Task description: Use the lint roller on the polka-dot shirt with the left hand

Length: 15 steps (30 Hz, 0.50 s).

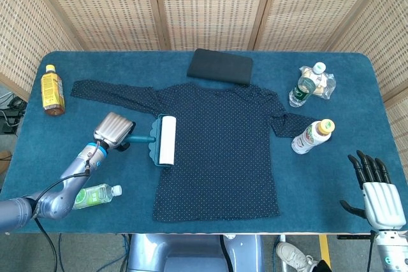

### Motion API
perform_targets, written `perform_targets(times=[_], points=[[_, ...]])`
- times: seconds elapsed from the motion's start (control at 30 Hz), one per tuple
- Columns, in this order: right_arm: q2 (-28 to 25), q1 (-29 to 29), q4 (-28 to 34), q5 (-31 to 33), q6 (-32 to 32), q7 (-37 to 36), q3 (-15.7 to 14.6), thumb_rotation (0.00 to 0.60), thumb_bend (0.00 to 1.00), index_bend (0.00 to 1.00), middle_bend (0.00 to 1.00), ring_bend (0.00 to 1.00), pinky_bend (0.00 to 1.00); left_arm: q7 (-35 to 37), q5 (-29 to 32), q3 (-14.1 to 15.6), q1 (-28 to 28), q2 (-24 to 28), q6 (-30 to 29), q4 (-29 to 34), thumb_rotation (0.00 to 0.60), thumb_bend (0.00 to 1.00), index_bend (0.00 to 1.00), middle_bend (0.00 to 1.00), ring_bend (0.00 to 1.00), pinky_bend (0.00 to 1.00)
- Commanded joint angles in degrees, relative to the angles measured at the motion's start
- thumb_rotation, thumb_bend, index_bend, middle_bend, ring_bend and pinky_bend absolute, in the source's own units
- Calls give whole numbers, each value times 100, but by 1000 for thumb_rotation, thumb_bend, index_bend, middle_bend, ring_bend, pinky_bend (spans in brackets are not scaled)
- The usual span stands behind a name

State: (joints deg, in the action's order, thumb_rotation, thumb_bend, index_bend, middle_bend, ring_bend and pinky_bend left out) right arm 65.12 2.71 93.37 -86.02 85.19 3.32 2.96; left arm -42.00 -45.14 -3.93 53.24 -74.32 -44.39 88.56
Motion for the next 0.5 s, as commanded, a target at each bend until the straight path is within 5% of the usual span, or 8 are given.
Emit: perform_targets(times=[0.03, 0.5], points=[[1, 8, -21, 38, -26, -45, 14, 600, 58, 4, 0, 0, 0, -321, 399, 118, 232, -28, 28, 44, 600, 603, 882, 874, 744, 672], [55, 44, -120, 111, -158, -94, -5, 600, 58, 4, 0, 0, 0, -1115, 1542, 583, 974, -168, -93, 191, 600, 603, 884, 874, 744, 672]])
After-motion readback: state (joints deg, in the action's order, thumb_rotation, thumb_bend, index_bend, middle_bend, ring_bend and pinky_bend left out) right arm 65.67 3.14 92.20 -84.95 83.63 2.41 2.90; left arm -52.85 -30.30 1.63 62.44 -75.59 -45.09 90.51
